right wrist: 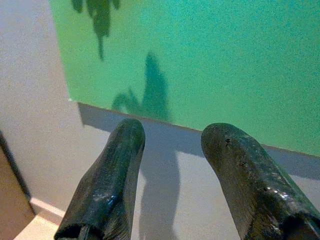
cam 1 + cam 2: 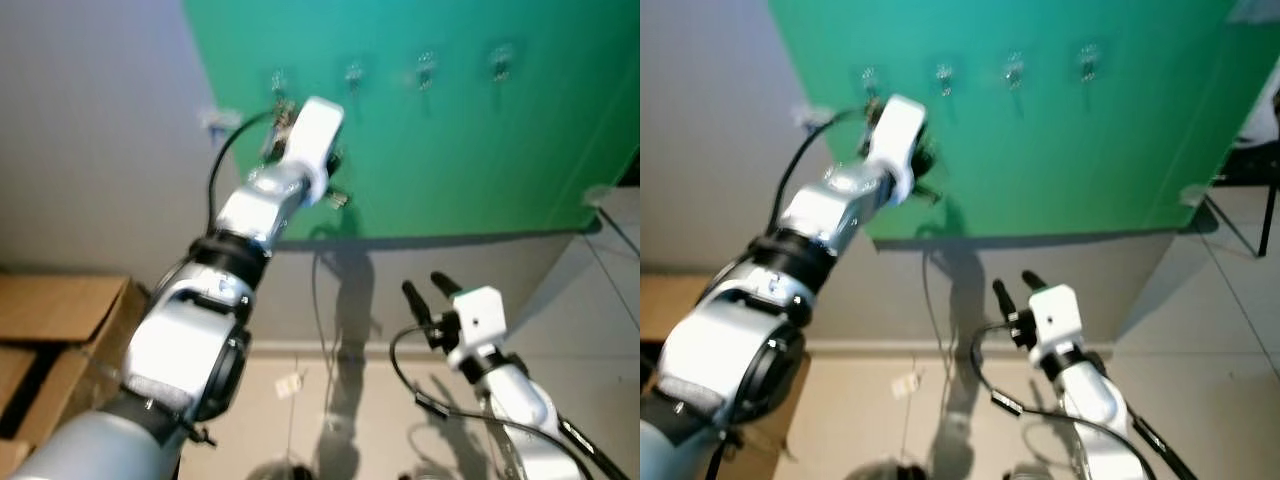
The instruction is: Hang keys on a hook
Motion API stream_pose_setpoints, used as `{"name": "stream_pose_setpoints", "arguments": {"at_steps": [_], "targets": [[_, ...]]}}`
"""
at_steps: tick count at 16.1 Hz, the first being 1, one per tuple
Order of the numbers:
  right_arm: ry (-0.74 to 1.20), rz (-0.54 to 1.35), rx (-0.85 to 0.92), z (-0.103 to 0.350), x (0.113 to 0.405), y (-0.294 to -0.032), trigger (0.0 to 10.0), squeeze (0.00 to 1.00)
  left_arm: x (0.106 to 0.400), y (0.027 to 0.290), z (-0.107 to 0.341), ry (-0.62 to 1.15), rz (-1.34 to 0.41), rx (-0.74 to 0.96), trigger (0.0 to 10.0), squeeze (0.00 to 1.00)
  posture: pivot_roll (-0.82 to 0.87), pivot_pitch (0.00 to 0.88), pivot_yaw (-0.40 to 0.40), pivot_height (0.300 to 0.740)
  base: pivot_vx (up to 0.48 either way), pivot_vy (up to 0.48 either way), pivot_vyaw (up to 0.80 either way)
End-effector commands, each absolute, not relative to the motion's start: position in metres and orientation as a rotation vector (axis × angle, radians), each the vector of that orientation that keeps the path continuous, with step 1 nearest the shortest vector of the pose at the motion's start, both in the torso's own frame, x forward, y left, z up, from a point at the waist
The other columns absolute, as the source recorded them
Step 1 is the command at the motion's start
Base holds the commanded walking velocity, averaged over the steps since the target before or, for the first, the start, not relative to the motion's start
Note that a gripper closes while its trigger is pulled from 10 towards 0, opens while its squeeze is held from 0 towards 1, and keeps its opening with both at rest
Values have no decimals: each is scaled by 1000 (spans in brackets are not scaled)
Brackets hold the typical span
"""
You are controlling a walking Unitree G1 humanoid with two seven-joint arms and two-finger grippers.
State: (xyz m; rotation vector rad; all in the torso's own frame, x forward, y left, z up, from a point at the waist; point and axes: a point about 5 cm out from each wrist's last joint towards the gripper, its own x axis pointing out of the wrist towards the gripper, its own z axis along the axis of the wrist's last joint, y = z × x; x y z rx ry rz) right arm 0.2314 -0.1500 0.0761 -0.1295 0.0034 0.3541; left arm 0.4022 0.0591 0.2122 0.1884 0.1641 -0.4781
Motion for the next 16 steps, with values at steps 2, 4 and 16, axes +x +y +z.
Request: {"name": "stream_pose_setpoints", "arguments": {"at_steps": [2,4,16], "targets": [[-16,366,-131,81,232,-145,10000,0,398,59,222,31,-504,164,10000,0,-208,34,114,740,0,0,0],[-25,343,-116,83,234,-146,10000,0,376,62,218,-165,-521,132,10000,0,-202,33,113,740,0,0,0],[15,152,-84,81,260,-159,10000,0,263,126,101,-33,-325,96,10000,0,-158,2,124,740,0,-40,66]]}}
